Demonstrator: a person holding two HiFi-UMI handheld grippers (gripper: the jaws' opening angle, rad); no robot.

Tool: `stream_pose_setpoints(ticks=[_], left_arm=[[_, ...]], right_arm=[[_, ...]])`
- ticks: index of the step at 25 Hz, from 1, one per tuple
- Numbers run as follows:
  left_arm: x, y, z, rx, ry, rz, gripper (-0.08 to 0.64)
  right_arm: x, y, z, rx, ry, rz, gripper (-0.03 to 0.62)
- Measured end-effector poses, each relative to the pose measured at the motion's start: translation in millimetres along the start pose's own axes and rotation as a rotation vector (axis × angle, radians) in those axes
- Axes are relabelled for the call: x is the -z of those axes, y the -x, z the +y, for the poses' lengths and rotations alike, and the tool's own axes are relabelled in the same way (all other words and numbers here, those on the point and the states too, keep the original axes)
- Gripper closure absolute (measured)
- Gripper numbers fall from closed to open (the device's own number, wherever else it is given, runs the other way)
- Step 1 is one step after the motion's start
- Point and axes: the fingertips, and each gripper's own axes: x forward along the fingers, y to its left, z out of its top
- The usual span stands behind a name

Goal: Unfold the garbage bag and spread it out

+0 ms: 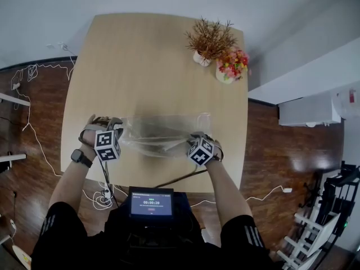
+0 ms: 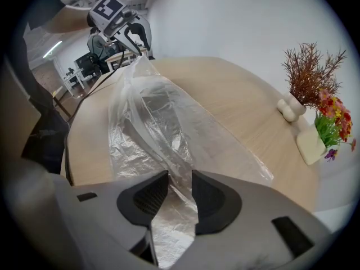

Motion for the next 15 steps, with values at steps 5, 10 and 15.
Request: stream_pose_setpoints(ticks=[5,10,15], left_arm=[[29.1,-25.7,-33.2,0.218,-0.112,0.171,0.454],[33.1,-34.2,-60.4,0.277,-0.092,0.177,0.424],[33.1,-41.2,-78.2,0.274,-0.052,0.181,0.367]], right_arm=[[-1.7,0.3,0.0,-0.001,-0.002,-0.004,0.434],[-0.1,1.8,-0.6,0.001,-0.008,-0.015,0.434],[0.3,0.5,-1.7,-0.001,-0.004,-0.019,0.434]])
